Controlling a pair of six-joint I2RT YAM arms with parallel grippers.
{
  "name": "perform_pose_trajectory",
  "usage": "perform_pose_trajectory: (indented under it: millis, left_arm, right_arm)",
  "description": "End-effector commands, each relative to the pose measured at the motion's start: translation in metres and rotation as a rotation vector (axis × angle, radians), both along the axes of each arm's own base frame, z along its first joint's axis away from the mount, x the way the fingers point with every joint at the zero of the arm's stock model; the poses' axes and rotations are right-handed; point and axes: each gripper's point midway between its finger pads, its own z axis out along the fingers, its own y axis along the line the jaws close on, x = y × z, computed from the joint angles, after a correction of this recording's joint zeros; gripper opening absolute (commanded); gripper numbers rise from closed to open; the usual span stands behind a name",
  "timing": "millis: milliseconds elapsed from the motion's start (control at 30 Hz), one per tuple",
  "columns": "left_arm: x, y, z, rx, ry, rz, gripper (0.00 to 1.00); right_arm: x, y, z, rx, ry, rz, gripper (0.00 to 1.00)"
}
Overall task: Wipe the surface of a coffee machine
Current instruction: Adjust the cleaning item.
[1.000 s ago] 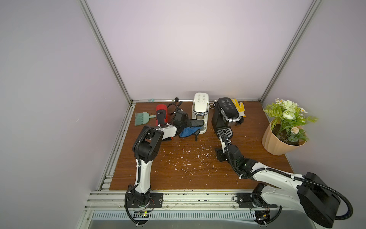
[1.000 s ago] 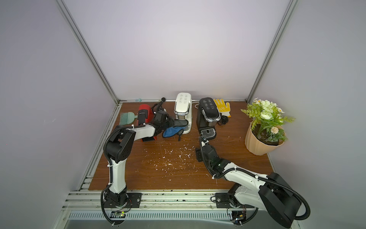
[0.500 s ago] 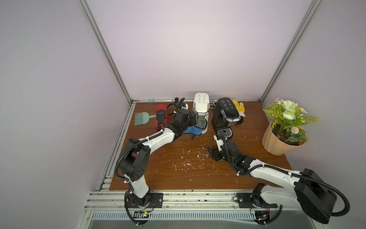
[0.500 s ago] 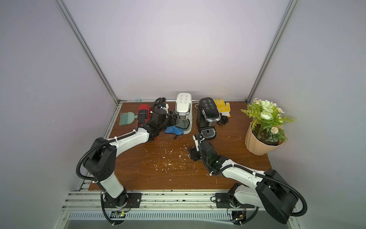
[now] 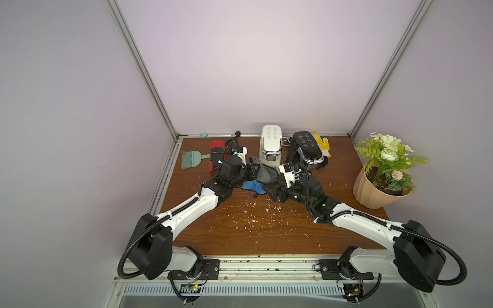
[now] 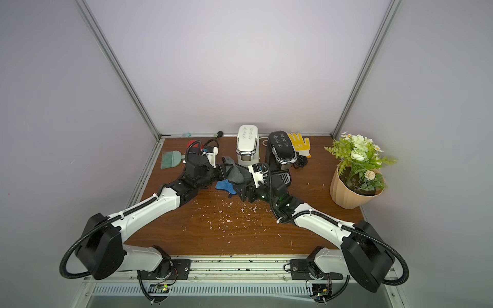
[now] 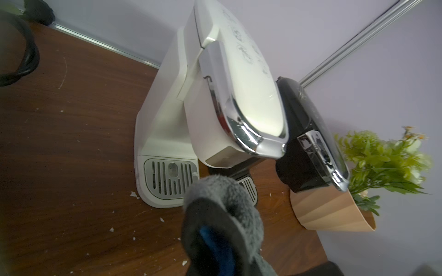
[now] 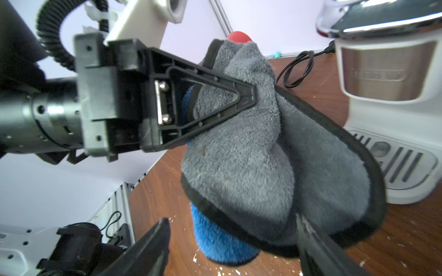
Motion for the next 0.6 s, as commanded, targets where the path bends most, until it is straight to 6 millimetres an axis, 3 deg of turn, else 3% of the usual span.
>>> perform_pose_trajectory:
  millis: [0,233,333,567]
  left_arm:
    - [-0.015,-0.010,0.020,-0.086,0.015,-0.062,0.00]
    - [-0.038,-0.026,0.047,-0.254,0.031,-0.187,0.00]
    - [-0.041,-0.031,0.049,-0.288,0.045,-0.220,0.00]
    - [-0.048,-0.040,0.067,-0.376,0.043,-0.288,0.00]
  right_arm:
    - [-0.004,0.017,0.045,0.139,-0.049,0.091,0.86]
    - [0.001,0.025,0.059,0.176,-0.070,0.108,0.86]
    - [-0.001,0.030,0.070,0.214,-0.089,0.131,0.86]
    - [0.006,0.038,0.073,0.218,-0.107,0.143,0.82]
